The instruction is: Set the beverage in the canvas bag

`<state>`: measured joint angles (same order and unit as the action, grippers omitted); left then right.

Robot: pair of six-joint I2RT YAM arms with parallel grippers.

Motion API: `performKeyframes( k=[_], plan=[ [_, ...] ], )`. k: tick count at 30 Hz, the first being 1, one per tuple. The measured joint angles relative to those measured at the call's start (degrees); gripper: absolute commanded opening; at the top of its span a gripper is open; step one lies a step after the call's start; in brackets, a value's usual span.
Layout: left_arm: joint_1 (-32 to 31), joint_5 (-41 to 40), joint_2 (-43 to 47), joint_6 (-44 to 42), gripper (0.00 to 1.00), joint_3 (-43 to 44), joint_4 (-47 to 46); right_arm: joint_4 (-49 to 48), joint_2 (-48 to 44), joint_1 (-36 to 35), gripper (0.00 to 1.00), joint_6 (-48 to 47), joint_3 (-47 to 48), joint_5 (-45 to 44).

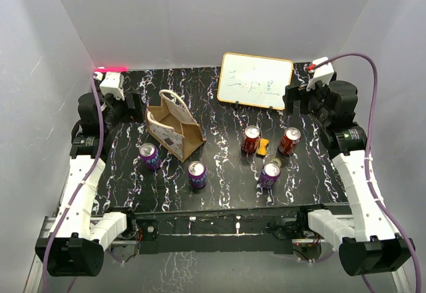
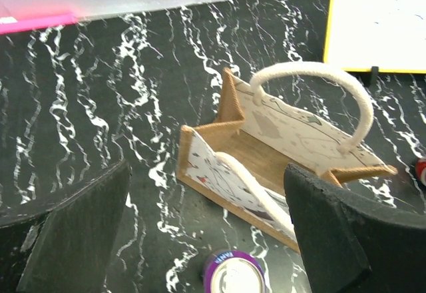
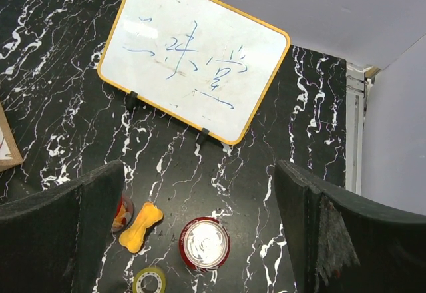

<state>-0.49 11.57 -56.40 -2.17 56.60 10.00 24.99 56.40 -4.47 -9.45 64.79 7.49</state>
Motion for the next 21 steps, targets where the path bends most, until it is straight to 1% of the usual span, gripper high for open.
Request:
performKeyframes(
  k=[6, 10, 14, 17, 18, 21],
  plan=[
    [-0.07, 2.21, 0.24, 7.17, 0.97, 2.01, 7.93, -0.02, 0.94, 0.00, 0.98, -0.39, 0.00, 0.63],
    [-0.04, 4.28, 1.27, 12.04, 0.97, 2.25, 11.32, -0.04, 1.20, 0.00, 0.98, -0.57, 0.00, 1.40],
    [-0.07, 8.28, 0.79, 17.27, 0.97, 2.23, 13.22, -0.04, 1.25, -0.02, 0.98, -0.61, 0.00, 1.86],
    [-0.07, 11.69, -1.53, 21.18, 0.97, 2.14, 13.07, -0.07, 1.25, -0.02, 0.98, -0.61, 0.00, 1.97],
    [-0.07, 12.66, -2.56, 22.43, 0.95, 1.90, 12.74, -0.04, 1.25, -0.02, 0.98, -0.61, 0.00, 1.97],
    [-0.07, 15.45, -6.05, 25.53, 0.79, 1.20, 12.15, -0.07, 1.25, -0.02, 0.98, -0.66, 0.00, 2.08]
  ],
)
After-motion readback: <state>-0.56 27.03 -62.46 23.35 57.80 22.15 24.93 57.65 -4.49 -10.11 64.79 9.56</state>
